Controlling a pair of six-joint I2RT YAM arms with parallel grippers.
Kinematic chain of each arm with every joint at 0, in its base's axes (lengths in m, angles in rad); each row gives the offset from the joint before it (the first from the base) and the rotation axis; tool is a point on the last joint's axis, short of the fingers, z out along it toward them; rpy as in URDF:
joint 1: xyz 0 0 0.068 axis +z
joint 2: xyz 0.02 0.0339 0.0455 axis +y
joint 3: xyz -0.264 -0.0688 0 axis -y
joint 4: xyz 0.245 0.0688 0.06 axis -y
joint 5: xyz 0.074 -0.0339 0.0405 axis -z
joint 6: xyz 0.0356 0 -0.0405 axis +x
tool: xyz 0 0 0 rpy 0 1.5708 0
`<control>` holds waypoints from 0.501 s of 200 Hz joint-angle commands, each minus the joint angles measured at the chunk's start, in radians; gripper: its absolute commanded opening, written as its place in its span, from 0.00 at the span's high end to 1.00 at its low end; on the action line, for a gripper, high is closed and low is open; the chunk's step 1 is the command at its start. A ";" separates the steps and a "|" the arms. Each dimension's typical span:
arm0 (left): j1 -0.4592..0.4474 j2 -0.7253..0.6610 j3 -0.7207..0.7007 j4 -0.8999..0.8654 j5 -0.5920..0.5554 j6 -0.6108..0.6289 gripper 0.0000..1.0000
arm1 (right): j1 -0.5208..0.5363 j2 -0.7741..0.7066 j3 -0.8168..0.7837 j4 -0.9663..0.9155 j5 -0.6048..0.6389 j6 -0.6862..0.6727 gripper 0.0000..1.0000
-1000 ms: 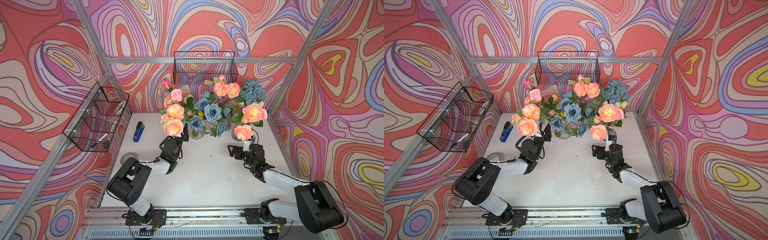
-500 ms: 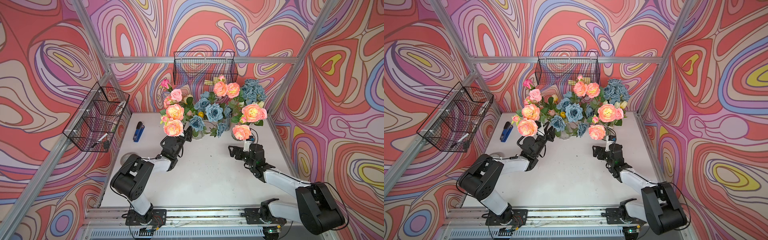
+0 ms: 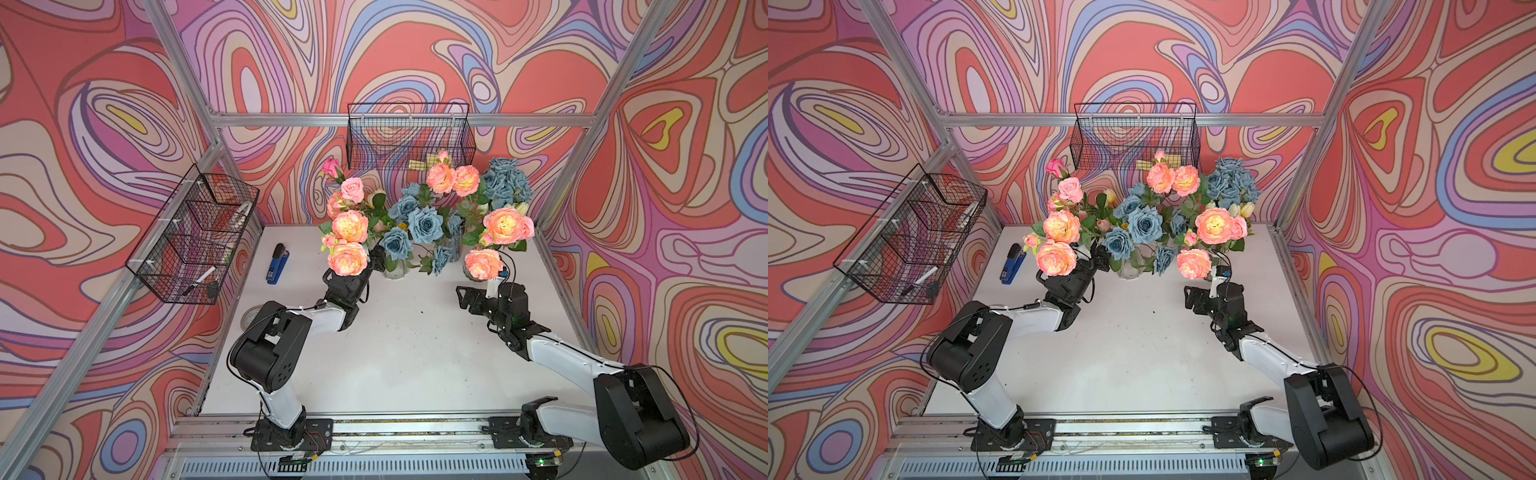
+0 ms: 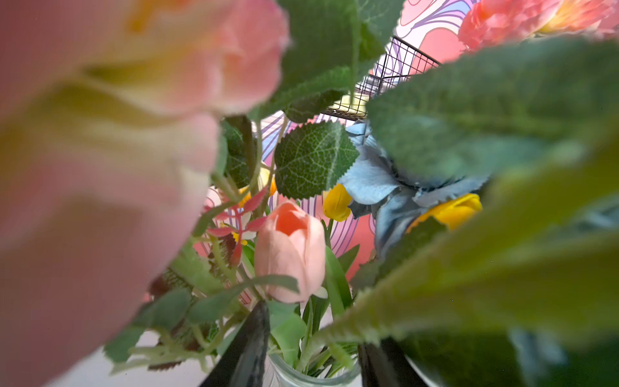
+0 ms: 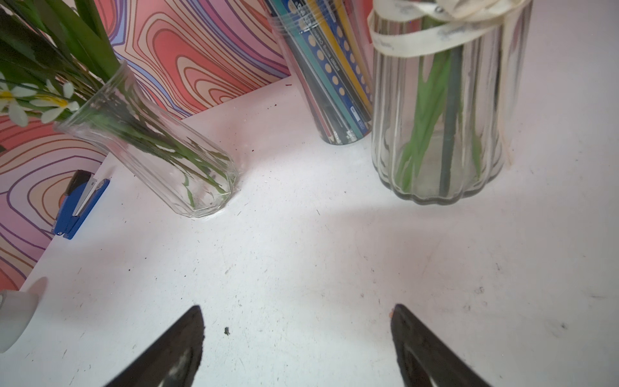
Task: Pick out pink flowers from the vase
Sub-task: Pick up the flower from the vase.
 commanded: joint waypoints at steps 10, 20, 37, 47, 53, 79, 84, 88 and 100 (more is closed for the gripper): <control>0.008 -0.001 0.016 0.066 0.016 -0.001 0.60 | 0.007 0.009 0.028 -0.020 0.015 -0.016 0.11; 0.009 -0.007 0.012 0.067 0.025 0.002 0.62 | 0.007 0.011 0.032 -0.020 0.015 -0.016 0.12; 0.011 -0.014 0.008 0.067 0.038 0.006 0.74 | 0.006 0.015 0.035 -0.018 0.015 -0.018 0.11; 0.011 -0.014 0.007 0.067 0.033 0.005 0.76 | 0.007 0.014 0.036 -0.016 0.015 -0.018 0.11; 0.012 -0.015 0.006 0.066 0.029 0.004 0.76 | 0.007 0.014 0.035 -0.016 0.015 -0.018 0.11; 0.015 -0.023 0.002 0.065 0.028 0.002 0.77 | 0.007 0.001 0.028 -0.020 0.015 -0.022 0.12; 0.014 -0.026 0.002 0.065 0.030 0.002 0.78 | 0.007 -0.003 0.027 -0.020 0.017 -0.024 0.12; 0.015 -0.028 0.002 0.065 0.032 0.002 0.79 | 0.008 -0.006 0.026 -0.021 0.018 -0.026 0.11; 0.016 -0.036 0.001 0.065 0.039 0.006 0.81 | 0.008 -0.013 0.025 -0.024 0.021 -0.032 0.11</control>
